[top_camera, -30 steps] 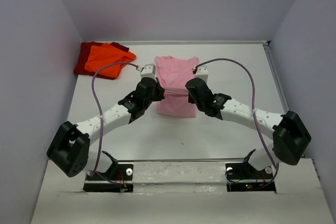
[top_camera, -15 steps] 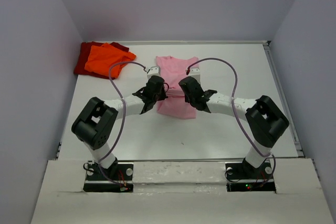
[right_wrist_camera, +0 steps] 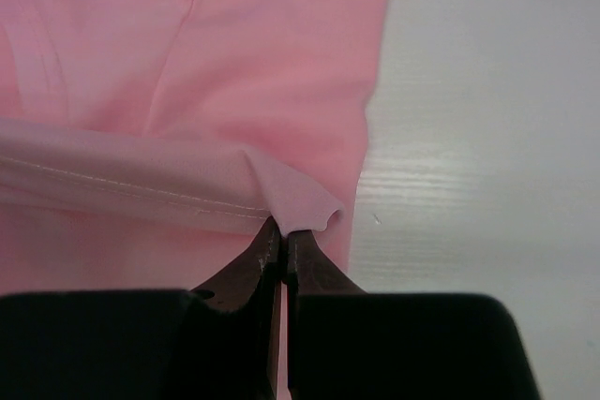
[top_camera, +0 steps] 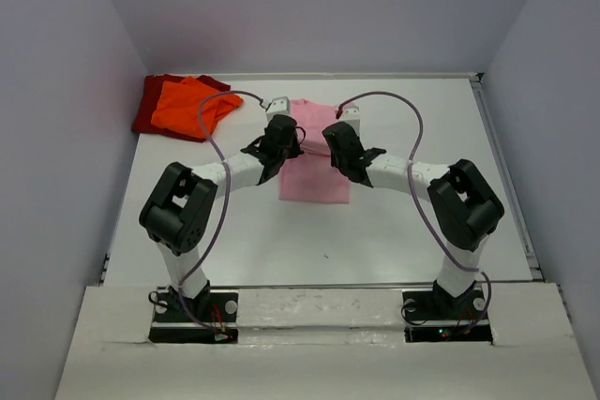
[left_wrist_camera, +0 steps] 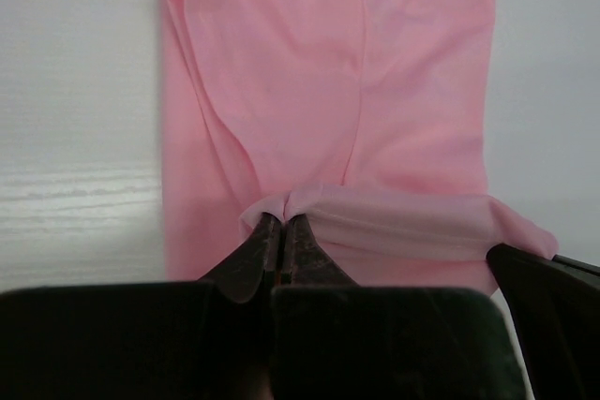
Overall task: Fold and stack the t-shirts
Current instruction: Fold the folded rectangular tshirt in 1/3 of the way
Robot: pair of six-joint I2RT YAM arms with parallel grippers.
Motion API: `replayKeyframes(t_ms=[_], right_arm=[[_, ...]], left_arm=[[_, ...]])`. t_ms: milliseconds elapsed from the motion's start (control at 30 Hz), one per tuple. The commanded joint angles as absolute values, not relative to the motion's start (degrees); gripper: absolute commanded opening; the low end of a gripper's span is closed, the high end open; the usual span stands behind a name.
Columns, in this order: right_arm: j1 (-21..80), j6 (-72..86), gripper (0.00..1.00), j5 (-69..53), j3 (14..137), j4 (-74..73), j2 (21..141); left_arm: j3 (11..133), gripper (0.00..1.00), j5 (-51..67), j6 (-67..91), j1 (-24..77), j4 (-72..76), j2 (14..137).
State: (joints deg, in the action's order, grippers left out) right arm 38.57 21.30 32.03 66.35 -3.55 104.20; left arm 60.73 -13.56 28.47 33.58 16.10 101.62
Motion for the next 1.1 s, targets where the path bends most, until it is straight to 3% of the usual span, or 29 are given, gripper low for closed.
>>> replayKeyframes(t_ms=[0,67,100,133,167,233,300,400,633,933,1067], right_arm=[[35.7,18.6,0.00,36.8,68.4,-6.3,107.5],[35.7,18.6,0.00,36.6,69.3,-6.3,108.6],[35.1,18.3,0.07,36.1,69.7,-6.2,109.6],[35.1,18.1,0.19,36.3,69.8,-5.8,109.9],[35.1,18.0,0.35,36.7,70.0,-5.5,110.2],[35.1,17.3,0.45,37.3,70.2,-5.0,110.1],[35.1,15.5,0.56,37.9,70.5,-4.3,109.2],[35.1,14.2,0.58,38.1,70.8,-4.2,107.0],[35.1,12.7,0.59,35.7,69.5,-4.0,99.7],[35.1,12.6,0.59,25.5,72.2,-5.8,104.1],[35.1,11.6,0.58,20.1,75.2,-6.9,106.8]], left_arm=[[65.1,0.00,-21.6,25.3,30.3,13.5,103.1],[65.9,0.00,-22.5,25.4,30.2,12.7,103.9],[66.6,0.37,-22.6,25.6,30.1,11.6,104.6],[66.7,0.62,-23.1,25.8,30.0,11.3,104.7],[66.6,0.76,-24.2,26.1,29.9,11.2,104.7],[66.4,0.96,-25.5,26.2,29.8,11.1,104.2],[66.8,0.99,-25.8,25.8,29.6,10.4,103.5],[66.9,0.99,-25.8,25.9,29.5,9.8,101.9],[62.1,0.99,-19.3,30.0,29.8,11.2,96.5],[53.4,0.96,-3.4,37.2,33.3,16.4,93.1],[49.9,0.96,-3.0,38.6,36.0,18.4,90.1]])
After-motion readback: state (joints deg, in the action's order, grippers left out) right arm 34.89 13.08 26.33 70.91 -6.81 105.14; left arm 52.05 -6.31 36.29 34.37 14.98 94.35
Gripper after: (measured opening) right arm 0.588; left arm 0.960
